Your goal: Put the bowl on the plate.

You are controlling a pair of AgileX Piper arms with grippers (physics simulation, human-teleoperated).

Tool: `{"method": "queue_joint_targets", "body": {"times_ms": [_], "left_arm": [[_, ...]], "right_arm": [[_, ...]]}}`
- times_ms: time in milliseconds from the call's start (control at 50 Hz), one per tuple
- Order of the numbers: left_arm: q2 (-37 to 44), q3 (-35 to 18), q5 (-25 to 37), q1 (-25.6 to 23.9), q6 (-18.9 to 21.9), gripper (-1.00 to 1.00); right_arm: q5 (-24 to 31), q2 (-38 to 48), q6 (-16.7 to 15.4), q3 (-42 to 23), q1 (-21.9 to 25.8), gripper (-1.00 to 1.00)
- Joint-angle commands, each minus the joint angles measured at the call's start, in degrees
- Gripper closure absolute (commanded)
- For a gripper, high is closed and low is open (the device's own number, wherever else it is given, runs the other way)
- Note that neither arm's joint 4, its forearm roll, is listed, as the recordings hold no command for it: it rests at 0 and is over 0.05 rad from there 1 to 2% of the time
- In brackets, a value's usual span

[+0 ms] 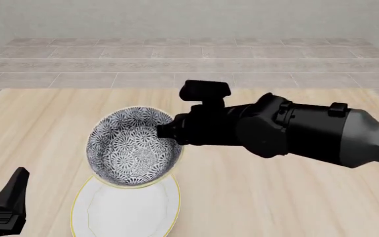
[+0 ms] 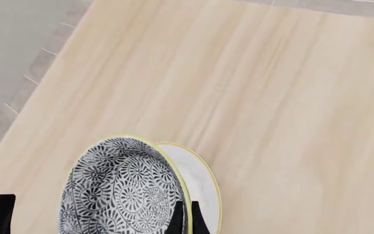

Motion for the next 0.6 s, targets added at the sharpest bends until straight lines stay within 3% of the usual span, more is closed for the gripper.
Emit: {"method": "queue_joint_targets", "body": {"times_ms": [20, 600], "left_arm": [[0.0, 0.0, 0.0, 0.0, 0.0, -1.00], [0.0, 0.0, 0.0, 0.0, 0.0, -1.00]], "right_arm": [[-0.4, 1.0, 0.4, -0.2, 0.2, 1.00], [-1.5, 2.6, 1.5, 0.2, 2.0, 1.00]]}}
